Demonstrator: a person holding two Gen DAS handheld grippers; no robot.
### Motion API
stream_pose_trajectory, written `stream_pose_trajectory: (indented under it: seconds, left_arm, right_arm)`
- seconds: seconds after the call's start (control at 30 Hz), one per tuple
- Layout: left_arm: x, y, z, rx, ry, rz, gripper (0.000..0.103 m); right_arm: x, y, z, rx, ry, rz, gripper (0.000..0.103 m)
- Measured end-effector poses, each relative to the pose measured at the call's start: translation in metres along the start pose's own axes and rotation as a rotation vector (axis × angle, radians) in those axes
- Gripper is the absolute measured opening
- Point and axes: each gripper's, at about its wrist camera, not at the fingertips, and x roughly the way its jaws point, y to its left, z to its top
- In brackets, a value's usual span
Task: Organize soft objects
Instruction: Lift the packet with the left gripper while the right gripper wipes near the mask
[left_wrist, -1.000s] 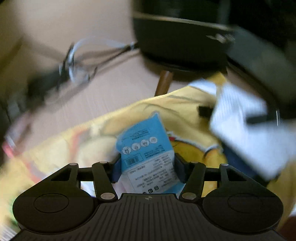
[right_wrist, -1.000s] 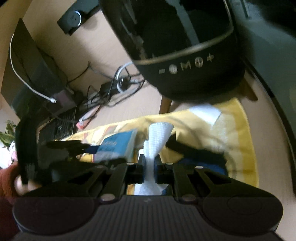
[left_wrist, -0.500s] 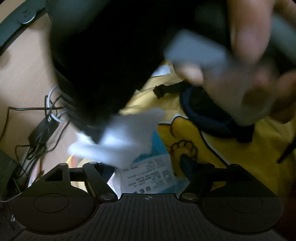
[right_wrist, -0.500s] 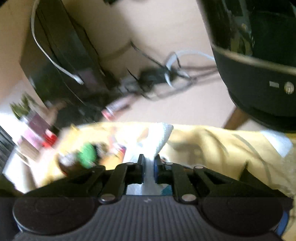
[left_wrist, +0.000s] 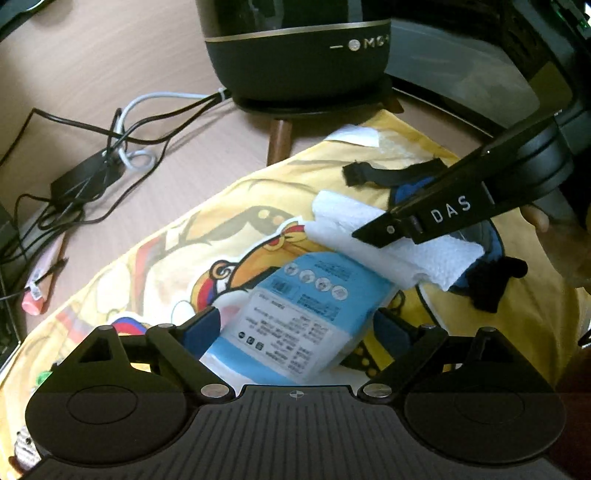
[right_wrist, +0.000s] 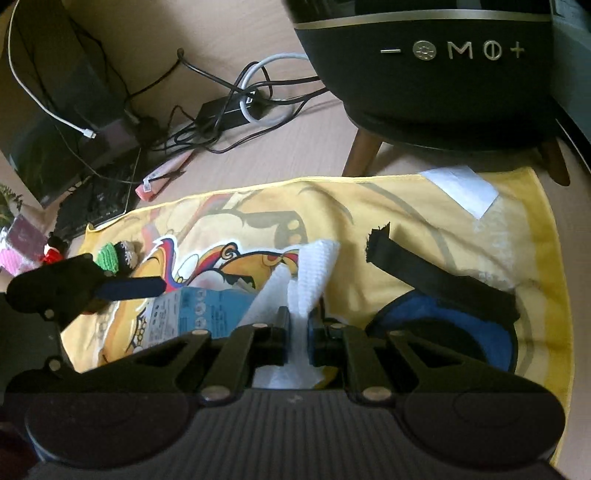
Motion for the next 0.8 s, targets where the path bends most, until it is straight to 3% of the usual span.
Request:
stream_pose_trajectory:
  seconds: [0.17,0.4,0.53,0.67,0.8]
  left_arm:
    - [-0.007,0.0,-0.012,-0.02,0.005,-0.015,0.094]
    - [-0.005,0.038,-0.014,-0.275,-0.004,-0.153,0.096]
    - [-0.002,0.035,-0.014,-0.257,-0.007,-0.146,0.095]
    - [-0.007,0.029,-0.012,-0.209,-0.035,-0.124,0.076]
    - [-0.011,0.022,-0.009,-0.161,-0.063,-0.102,0.072]
  right_arm:
    - [0.003,0.005,0.001,-0.015,-0.001,-0.009,0.011]
    - [0.001,0.004,-0.006,0.002,0.01,0.021,0.011]
    - [-0.002,0.001,-0.007,0.035,-0.001,0.041,0.01]
    - [-0.014,-0.001,-0.001,0.066,-0.049,0.062,0.008]
    - [-0.033,0.009,0.01,0.07,-0.11,0.172,0.008]
